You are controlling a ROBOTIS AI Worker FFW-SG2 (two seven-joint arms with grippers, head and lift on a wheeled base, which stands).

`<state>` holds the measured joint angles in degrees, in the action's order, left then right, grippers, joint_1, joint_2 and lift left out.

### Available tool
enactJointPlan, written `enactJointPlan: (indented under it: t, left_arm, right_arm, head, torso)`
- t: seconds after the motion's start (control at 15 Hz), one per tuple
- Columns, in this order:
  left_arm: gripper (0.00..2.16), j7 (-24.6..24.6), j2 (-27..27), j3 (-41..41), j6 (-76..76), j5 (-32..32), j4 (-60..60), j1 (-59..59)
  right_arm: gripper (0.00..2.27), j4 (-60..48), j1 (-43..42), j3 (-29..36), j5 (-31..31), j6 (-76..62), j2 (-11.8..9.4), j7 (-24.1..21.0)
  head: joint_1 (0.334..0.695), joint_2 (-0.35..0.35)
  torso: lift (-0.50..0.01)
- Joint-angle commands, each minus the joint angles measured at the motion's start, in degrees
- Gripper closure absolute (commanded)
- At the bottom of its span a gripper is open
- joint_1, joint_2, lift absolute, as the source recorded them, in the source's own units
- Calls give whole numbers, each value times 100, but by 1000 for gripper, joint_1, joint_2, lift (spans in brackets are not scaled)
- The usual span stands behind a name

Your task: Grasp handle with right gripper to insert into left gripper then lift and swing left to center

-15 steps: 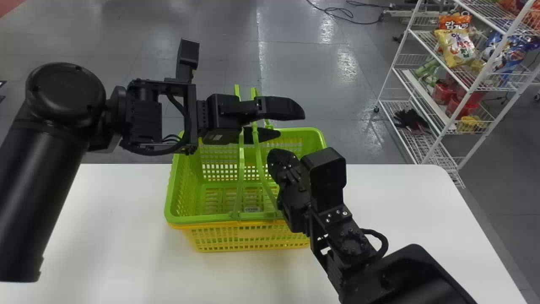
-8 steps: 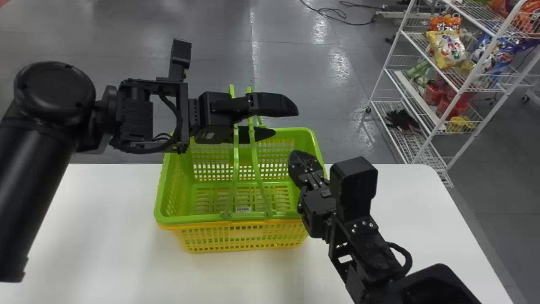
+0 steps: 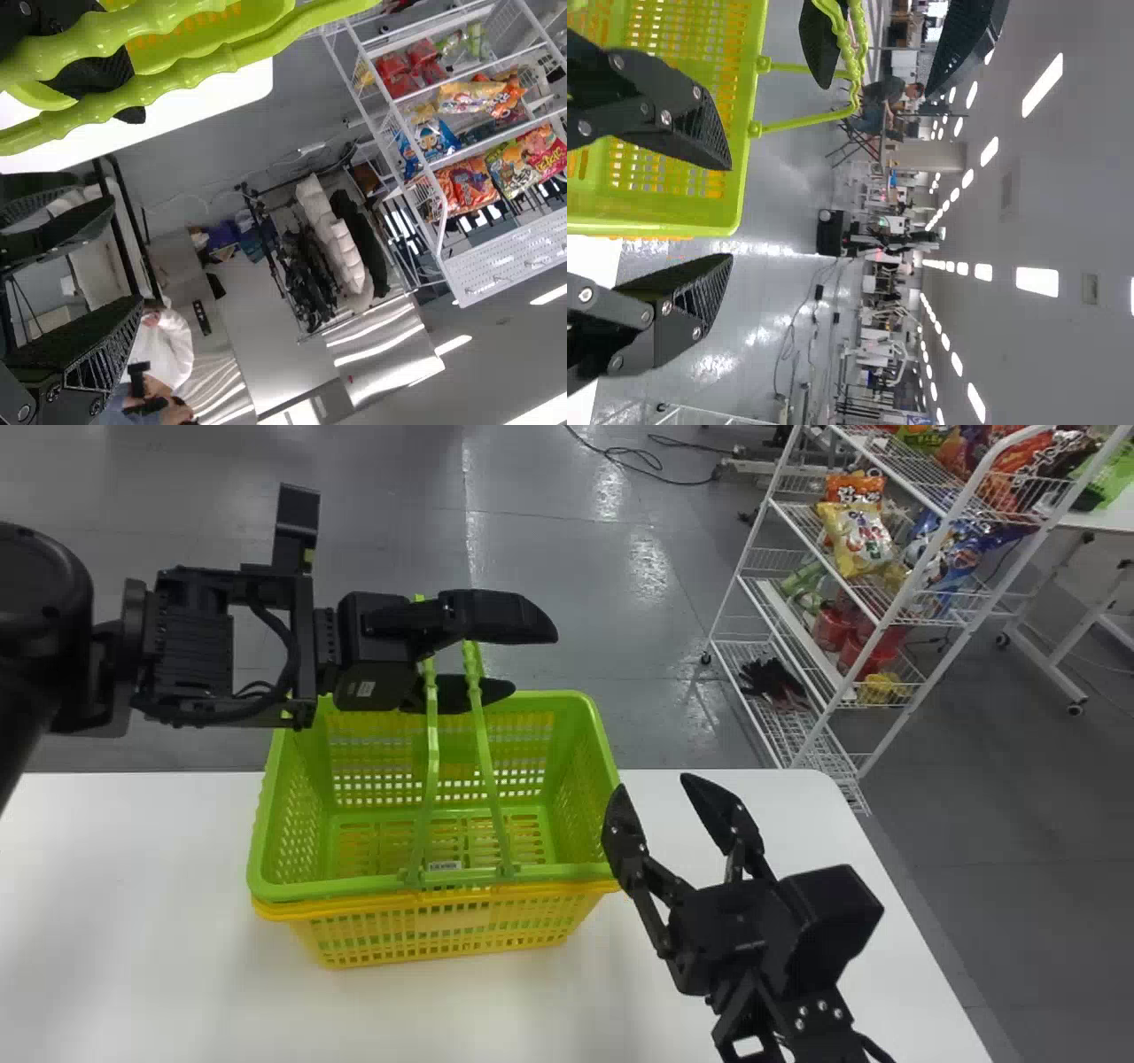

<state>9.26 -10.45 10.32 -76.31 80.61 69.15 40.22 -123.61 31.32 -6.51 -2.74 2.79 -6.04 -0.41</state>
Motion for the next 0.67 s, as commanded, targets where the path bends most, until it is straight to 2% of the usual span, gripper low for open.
enactJointPlan:
  t: [0.0, 0.27, 0.6]
  left_arm:
    - [90, 14, -10, 22, -29, 192, -235, 188]
    - [90, -12, -54, 14, -152, 377, -429, 285]
    - [90, -135, -71, 93, -469, 957, -763, 909]
  right_arm:
    - [49, 136, 269, 106, 54, -458, -20, 6]
    - [53, 364, 410, 132, 107, -810, -28, 59]
    - [56, 672, 770, 229, 151, -1601, -28, 50]
  head:
    - [693, -223]
    - [695, -240]
    - [695, -248]
  torso:
    - [-93]
    - [-93]
    - [-93]
